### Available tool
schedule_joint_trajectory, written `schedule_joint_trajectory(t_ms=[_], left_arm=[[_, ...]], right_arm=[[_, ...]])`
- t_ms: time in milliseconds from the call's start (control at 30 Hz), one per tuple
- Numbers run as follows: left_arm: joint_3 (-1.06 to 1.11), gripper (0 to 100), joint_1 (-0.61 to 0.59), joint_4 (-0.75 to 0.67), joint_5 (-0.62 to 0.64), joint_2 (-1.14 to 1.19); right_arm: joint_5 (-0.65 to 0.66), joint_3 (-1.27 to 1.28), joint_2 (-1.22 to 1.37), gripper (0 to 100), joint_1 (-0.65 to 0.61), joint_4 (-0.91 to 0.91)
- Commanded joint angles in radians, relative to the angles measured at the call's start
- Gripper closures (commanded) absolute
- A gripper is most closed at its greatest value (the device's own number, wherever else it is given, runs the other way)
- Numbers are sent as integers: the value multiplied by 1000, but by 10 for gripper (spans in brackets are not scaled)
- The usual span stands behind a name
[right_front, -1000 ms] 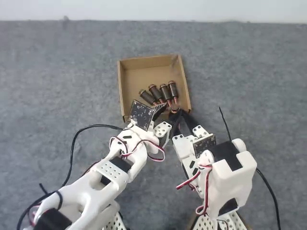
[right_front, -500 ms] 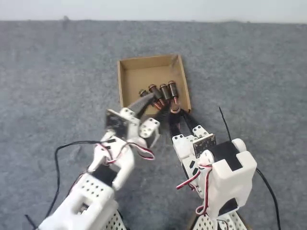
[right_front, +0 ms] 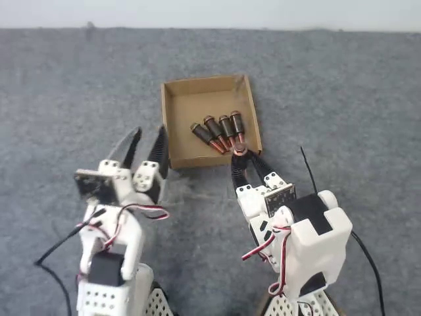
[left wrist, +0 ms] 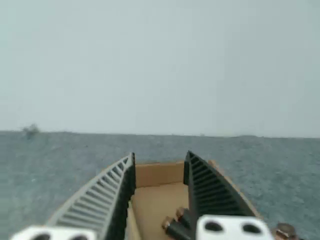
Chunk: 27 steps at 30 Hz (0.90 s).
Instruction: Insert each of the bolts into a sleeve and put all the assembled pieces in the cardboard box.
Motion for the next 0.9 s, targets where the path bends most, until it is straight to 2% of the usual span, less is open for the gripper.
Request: schedule_joint_trajectory(t_ms=[0, 300, 567, 633, 733, 867], left_arm=[[-122, 848, -104, 164, 3, -32], [-148, 848, -265, 385, -3, -31], [-10, 850, -298, 384, -5, -31], [1, 882, -292, 384, -5, -31], [7, 998, -296, 353, -5, -31], [50, 991, -299, 341, -5, -31]], right_arm=[[6, 6, -48, 992, 21, -28], [8, 12, -48, 992, 21, -28], [8, 14, -48, 992, 30, -28], [8, 14, -48, 992, 38, -28], [8, 14, -48, 992, 38, -28], [8, 14, -51, 992, 48, -28]])
